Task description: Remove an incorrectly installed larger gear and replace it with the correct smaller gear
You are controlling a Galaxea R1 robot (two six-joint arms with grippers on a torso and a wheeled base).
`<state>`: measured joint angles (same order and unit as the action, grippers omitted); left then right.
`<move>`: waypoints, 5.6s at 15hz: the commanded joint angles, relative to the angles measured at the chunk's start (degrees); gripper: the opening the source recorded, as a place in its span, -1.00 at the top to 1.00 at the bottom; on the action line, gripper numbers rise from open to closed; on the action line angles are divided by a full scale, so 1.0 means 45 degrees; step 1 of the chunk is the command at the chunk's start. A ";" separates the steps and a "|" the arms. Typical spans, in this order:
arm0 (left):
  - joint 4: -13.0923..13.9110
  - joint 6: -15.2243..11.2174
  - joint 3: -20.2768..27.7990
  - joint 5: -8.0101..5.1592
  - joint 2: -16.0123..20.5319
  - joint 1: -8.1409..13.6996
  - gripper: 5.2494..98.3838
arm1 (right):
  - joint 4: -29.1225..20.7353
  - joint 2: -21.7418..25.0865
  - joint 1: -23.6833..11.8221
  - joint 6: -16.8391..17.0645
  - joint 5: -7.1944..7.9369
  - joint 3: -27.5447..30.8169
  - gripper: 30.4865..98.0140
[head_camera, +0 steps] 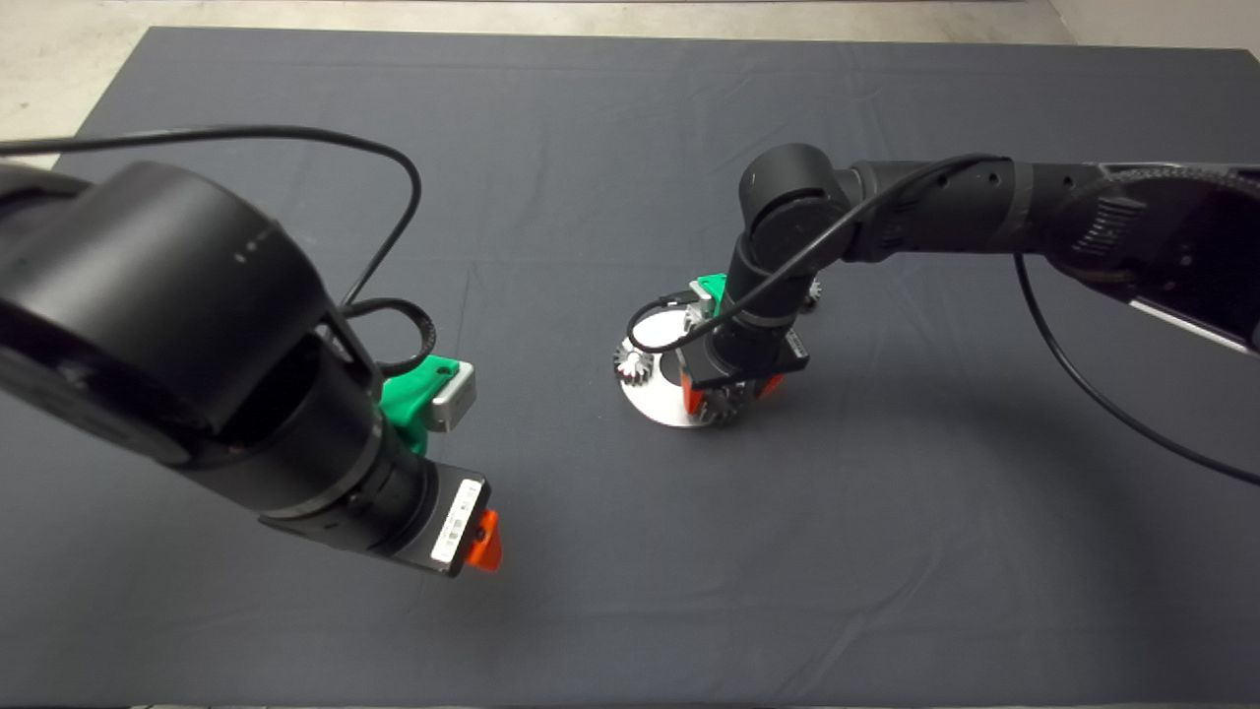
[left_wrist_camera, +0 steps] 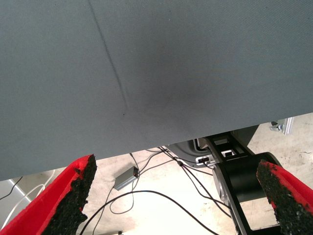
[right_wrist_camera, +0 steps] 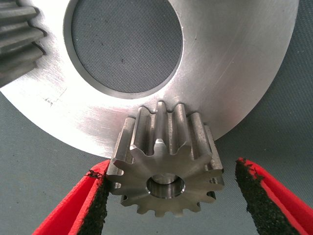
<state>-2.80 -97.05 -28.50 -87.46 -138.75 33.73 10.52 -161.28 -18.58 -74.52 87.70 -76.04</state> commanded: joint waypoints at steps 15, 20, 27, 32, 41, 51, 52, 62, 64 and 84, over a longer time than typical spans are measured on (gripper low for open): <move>-0.0080 -0.0074 0.0106 -0.0858 0.0100 0.0278 -0.69 | 0.0416 -0.0226 -0.0306 0.0076 0.1234 -0.0004 0.41; -0.0191 -0.0074 -0.0049 -0.0878 0.0159 0.0278 -0.69 | 0.0338 -0.0109 -0.0760 -0.0047 0.1234 0.0216 0.46; -0.0256 0.0019 -0.0357 -0.0878 0.0046 0.0259 -0.69 | -0.1453 0.0888 -0.4734 -0.0861 0.1175 0.1941 0.53; -0.0256 0.0082 -0.0596 -0.0875 -0.0055 0.0259 -0.69 | -0.1595 0.2406 -0.4550 -0.0881 0.1175 0.2547 0.54; -0.0256 0.0082 -0.0831 -0.0878 -0.0742 0.0259 -0.69 | -0.1459 0.4696 0.0066 0.0428 0.1195 0.0165 0.55; -0.0256 0.0078 -0.1261 -0.0897 -0.1228 0.0259 -0.69 | -0.1476 0.4833 -0.0424 0.0272 0.1234 0.1164 0.54; -0.0256 0.0063 -0.1241 -0.0898 -0.1248 0.0259 -0.69 | -0.1491 0.4813 -0.0565 0.0252 0.1234 0.1367 0.54; -0.0275 0.0082 -0.1319 -0.0878 -0.1345 0.0259 -0.69 | -0.1615 0.4723 -0.2083 -0.0243 0.1234 0.2391 0.33; -0.0275 0.0063 -0.1280 -0.0878 -0.1345 0.0259 -0.69 | -0.1615 0.4808 -0.2083 -0.0256 0.1234 0.2469 0.21; -0.0353 0.0063 -0.1300 -0.0898 -0.1345 0.0259 -0.69 | 0.0279 0.1279 -0.1272 0.3056 0.1234 -0.4428 -0.25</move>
<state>-4.10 -96.79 -34.54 -87.46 -144.63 33.71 6.58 -152.70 -25.59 -63.67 87.60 -91.40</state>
